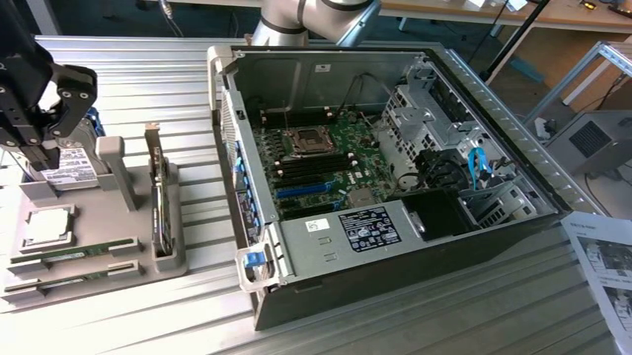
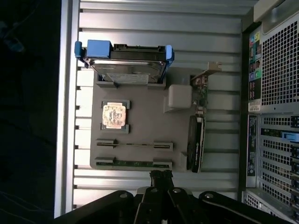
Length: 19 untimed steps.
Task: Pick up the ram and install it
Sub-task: 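Pick up the ram and move it above insertion slot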
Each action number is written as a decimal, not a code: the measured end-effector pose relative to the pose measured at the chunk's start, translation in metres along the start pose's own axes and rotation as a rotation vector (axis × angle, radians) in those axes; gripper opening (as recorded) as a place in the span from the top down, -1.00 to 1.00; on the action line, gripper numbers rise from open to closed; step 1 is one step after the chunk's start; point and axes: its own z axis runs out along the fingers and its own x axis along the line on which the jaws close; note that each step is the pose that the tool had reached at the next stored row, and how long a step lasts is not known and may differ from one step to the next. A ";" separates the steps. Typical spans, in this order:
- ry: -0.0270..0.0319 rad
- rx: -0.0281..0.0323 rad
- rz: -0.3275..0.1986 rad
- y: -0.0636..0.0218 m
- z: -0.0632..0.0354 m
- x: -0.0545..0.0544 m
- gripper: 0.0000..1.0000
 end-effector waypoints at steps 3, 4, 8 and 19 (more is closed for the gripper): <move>0.0008 -0.0005 -0.020 -0.0002 0.0000 0.000 0.79; 0.0011 -0.0007 -0.027 -0.0002 0.0000 0.000 0.79; 0.0026 -0.0016 -0.063 -0.0003 -0.0001 0.000 0.79; 0.0071 -0.0047 -0.180 -0.0003 0.0000 0.000 0.79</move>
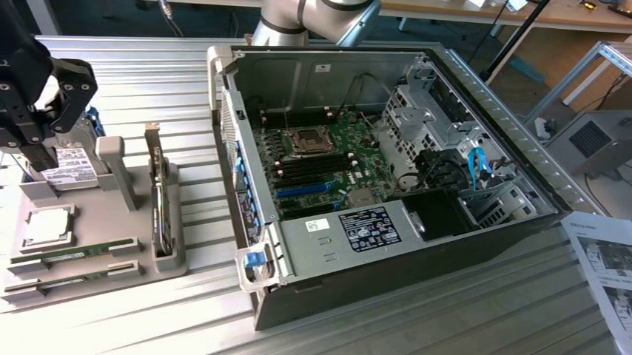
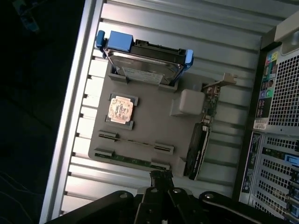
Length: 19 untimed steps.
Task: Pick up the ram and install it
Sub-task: 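Pick up the ram and move it above insertion slot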
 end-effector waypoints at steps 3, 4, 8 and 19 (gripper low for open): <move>0.0014 -0.0009 -0.035 0.0000 0.0000 0.000 0.79; 0.0019 -0.0012 -0.046 0.0000 0.0000 0.000 0.79; 0.0040 -0.0026 -0.100 0.0000 0.0000 0.000 0.79; 0.0102 -0.0067 -0.254 0.0000 0.0000 0.000 0.79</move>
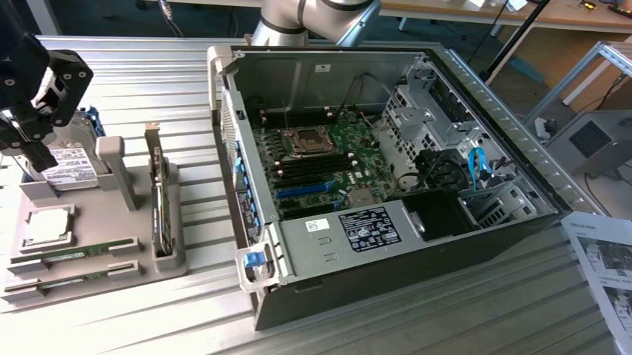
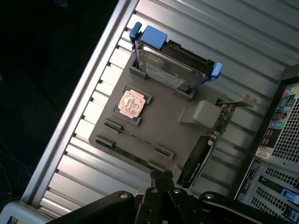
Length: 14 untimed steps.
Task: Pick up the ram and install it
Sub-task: 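Pick up the ram and move it above insertion slot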
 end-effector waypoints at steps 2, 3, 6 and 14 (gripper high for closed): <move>0.0010 -0.0006 -0.026 0.0000 0.0000 0.000 0.79; 0.0021 -0.0013 -0.052 0.0000 0.0000 0.000 0.79; 0.0039 -0.0026 -0.098 0.0000 0.0000 0.000 0.79; 0.0082 -0.0053 -0.204 0.0000 0.0000 0.000 0.79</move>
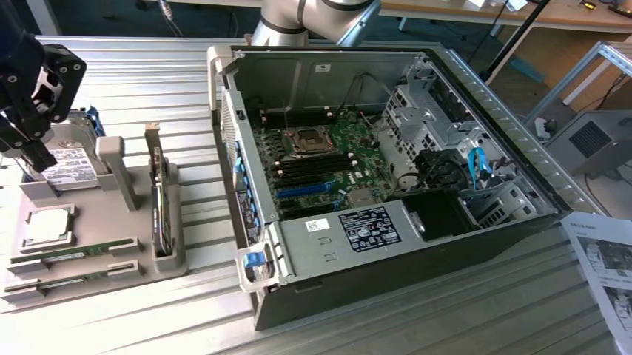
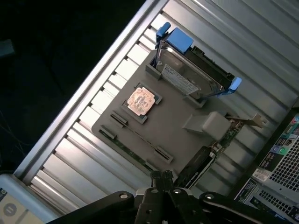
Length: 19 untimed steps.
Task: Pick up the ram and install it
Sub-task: 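Pick up the ram and move it above insertion slot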
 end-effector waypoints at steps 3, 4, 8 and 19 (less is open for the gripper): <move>0.0017 -0.0011 -0.043 0.0000 0.0000 0.000 0.79; 0.0022 -0.0015 -0.057 0.0000 0.0000 0.000 0.79; 0.0057 -0.0037 -0.143 0.0000 0.0000 0.000 0.79; 0.0132 -0.0087 -0.334 0.0000 0.0000 0.000 0.79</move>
